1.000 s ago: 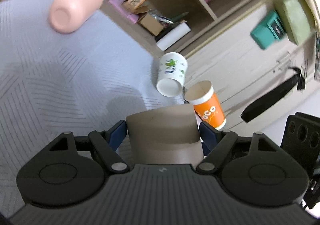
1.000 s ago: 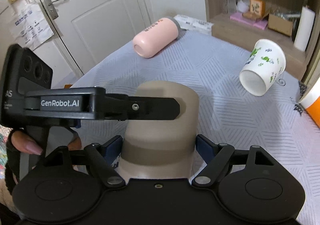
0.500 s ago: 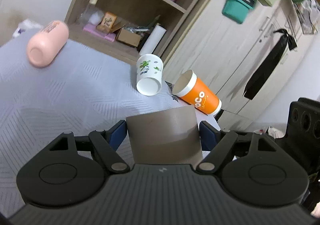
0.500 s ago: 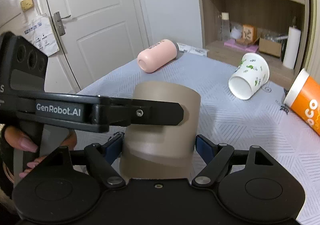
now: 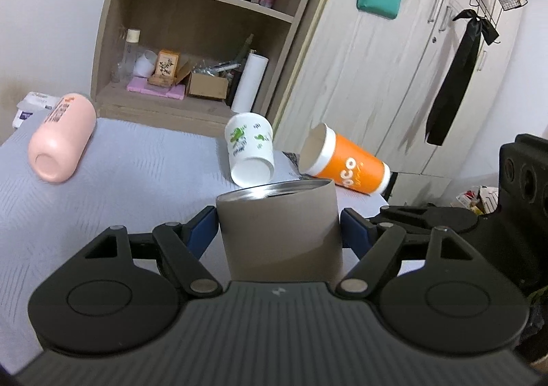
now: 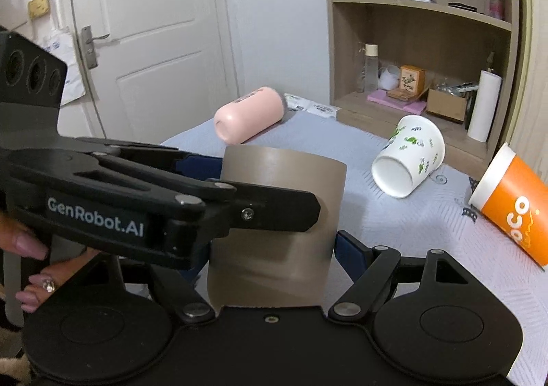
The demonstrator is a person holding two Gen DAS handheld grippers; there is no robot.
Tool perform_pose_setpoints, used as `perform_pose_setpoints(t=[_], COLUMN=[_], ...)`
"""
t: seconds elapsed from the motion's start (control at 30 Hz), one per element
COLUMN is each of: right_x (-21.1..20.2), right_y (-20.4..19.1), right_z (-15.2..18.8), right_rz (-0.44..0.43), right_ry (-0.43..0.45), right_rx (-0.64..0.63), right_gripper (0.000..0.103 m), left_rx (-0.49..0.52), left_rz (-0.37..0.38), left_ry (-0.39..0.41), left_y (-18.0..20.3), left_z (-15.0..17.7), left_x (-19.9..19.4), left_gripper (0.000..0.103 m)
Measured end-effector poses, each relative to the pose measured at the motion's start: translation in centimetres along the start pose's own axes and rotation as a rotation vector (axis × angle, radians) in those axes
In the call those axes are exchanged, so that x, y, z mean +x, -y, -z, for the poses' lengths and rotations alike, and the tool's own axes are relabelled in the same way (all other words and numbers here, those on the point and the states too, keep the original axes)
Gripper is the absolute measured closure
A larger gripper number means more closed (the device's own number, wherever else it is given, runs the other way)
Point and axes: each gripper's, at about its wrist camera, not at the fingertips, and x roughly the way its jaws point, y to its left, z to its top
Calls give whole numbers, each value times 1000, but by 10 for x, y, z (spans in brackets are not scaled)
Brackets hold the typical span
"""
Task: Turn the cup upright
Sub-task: 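Rotate the beige tumbler upright with the right gripper, left tool steadying it, then set the upright tumbler on the table and open the right gripper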
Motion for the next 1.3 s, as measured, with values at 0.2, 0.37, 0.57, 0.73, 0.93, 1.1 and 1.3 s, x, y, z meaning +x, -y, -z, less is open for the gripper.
perform_pose_setpoints(t=[0.2,0.37,0.57,0.73,0.93,1.1,1.3], right_x=[18,30,36,37,38,38,31], right_y=[2,0,9,14,10,3,-6], right_z=[-8,-9,-7,-1,2,3,7], right_rz=[81,118,86,91,102,140,179], right_ry=[61,124,164,174,182,187,202], right_rx=[-73,-134,-72,-72,-90,-90,-112], right_gripper=[21,22,22,21,21,21,19], left_rx=[106,161,182,215,227,211,198], left_rz=[-24,-47,-34,-15,-25,-29,-32], left_ry=[23,33,43,49,56,61,71], left_y=[-3,-7,-11,-3,0,0,-1], left_z=[-14,-22,-28,-24,-20,-18,-9], left_x=[15,23,24,24,22,18,10], left_gripper=[27,27,28,28,28,28,25])
